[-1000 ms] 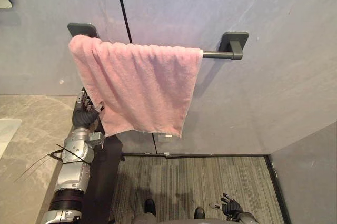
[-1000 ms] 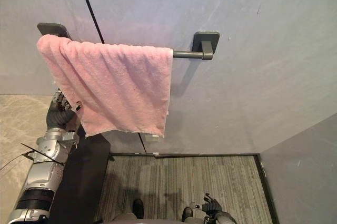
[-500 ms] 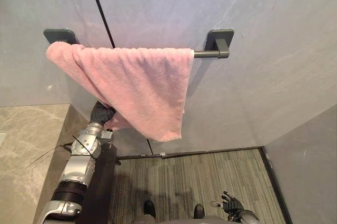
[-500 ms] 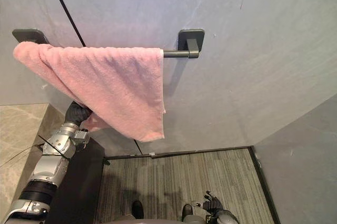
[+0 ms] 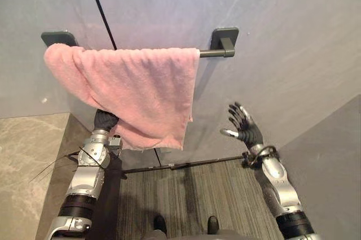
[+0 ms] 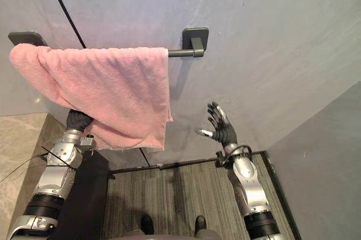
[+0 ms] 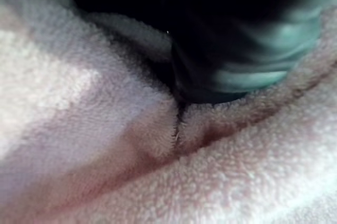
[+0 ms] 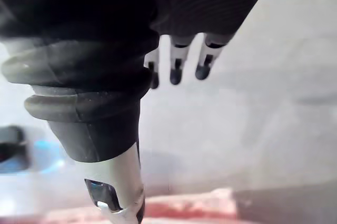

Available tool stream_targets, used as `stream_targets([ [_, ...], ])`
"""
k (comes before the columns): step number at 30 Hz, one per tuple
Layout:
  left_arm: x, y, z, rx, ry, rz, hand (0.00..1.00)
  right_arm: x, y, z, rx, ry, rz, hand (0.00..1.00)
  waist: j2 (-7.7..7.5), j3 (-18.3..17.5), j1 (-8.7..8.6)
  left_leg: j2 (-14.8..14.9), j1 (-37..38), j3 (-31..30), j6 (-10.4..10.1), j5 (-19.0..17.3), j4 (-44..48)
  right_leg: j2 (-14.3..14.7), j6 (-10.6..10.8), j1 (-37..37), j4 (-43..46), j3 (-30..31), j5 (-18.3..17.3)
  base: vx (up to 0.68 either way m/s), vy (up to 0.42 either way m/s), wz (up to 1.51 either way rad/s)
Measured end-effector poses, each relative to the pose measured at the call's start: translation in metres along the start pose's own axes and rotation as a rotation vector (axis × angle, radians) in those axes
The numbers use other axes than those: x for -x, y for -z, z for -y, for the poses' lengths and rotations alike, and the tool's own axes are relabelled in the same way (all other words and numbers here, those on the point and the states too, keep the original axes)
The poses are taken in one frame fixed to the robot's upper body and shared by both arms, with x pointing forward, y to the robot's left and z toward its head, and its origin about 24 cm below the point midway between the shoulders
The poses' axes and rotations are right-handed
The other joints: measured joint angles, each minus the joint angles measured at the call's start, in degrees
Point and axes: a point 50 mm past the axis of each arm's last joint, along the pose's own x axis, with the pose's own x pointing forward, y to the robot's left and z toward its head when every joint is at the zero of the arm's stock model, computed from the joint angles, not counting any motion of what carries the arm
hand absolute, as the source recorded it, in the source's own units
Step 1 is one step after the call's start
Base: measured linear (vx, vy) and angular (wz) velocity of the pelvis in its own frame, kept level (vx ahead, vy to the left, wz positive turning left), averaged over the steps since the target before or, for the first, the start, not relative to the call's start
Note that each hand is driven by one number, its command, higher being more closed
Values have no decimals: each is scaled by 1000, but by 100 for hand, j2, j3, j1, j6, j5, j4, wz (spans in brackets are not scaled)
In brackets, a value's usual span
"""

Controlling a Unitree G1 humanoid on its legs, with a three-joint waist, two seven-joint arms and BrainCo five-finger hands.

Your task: Organize washtable

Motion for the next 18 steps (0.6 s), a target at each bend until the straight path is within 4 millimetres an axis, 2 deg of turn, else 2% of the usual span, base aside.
stream_targets([
  [2, 1, 2, 3, 19, -8, -3, 100, -11, -13, -9, -22, -59, 53, 0, -2, -1, 13, -6, -17, 0, 14, 11, 0, -6, 6, 8, -49, 3, 40, 0, 0, 0],
  [7, 2, 4, 12, 64, -9, -7, 100, -50, -46, -52, -73, -263, 160, 0, -8, -5, 26, -3, -33, -42, 25, 43, 0, -4, 5, 9, -48, -23, 69, -8, 0, 2],
  [12, 5, 1, 15, 89, -7, 6, 100, -74, -51, -68, -62, -333, 140, 0, -65, -42, 58, -1, -100, -155, 39, 86, 0, -3, -2, -2, -50, -114, 75, -11, -3, 11],
  [18, 6, 2, 15, 111, -16, 1, 100, -90, -54, -82, -57, -369, 101, 0, -66, -43, 94, 27, -202, -288, 38, 159, -1, 22, -42, -22, -58, -236, 105, -18, -4, 10],
])
